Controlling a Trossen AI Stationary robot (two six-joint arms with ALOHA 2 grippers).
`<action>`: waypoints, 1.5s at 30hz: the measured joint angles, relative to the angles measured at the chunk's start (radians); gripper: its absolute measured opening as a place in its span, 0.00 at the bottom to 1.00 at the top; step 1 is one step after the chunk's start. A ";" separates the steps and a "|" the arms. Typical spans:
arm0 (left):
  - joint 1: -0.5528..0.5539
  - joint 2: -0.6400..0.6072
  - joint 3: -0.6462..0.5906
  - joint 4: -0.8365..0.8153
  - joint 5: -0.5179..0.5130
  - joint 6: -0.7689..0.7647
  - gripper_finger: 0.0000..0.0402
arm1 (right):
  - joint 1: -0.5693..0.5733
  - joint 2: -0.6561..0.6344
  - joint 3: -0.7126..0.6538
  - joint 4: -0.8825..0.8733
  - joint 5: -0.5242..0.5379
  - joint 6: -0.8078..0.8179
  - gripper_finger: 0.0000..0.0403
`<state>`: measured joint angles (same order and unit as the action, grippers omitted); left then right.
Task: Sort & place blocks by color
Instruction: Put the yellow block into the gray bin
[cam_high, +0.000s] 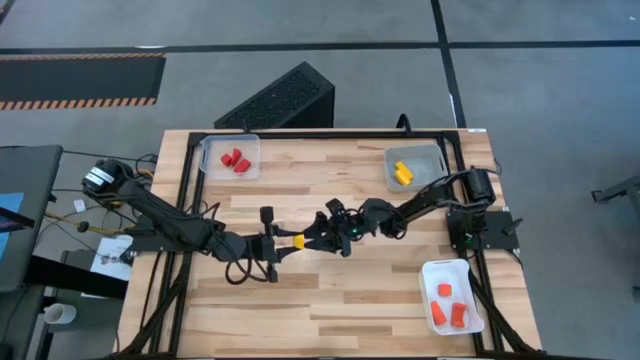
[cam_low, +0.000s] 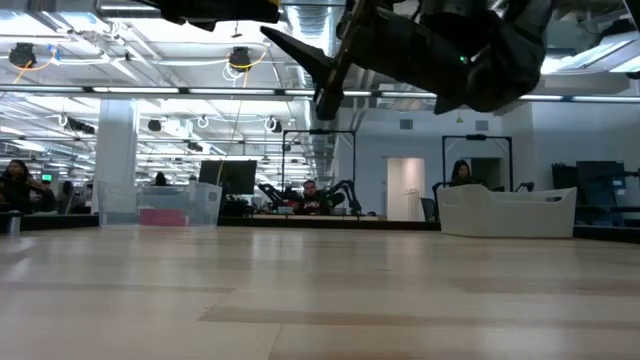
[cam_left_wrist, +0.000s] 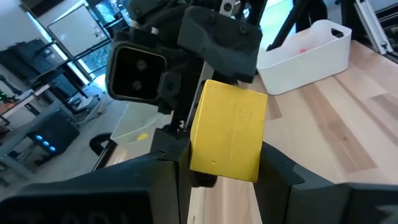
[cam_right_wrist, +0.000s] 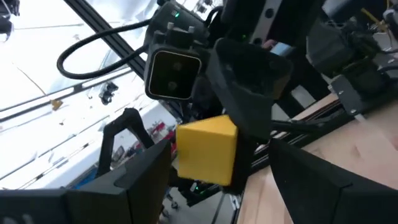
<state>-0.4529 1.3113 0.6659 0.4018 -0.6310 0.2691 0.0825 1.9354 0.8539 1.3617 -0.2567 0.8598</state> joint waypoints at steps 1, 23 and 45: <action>0.002 0.000 0.000 -0.001 0.003 0.000 0.24 | -0.001 0.000 0.012 -0.017 -0.010 -0.001 0.72; 0.014 -0.001 0.001 -0.001 0.021 0.001 0.24 | 0.000 0.000 0.068 -0.078 -0.036 -0.029 0.50; 0.004 -0.003 0.000 -0.008 -0.064 -0.090 0.74 | -0.028 0.000 0.071 -0.076 -0.036 -0.042 0.32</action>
<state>-0.4487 1.3079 0.6662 0.3938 -0.6954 0.1786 0.0543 1.9350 0.9245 1.2861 -0.2925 0.8180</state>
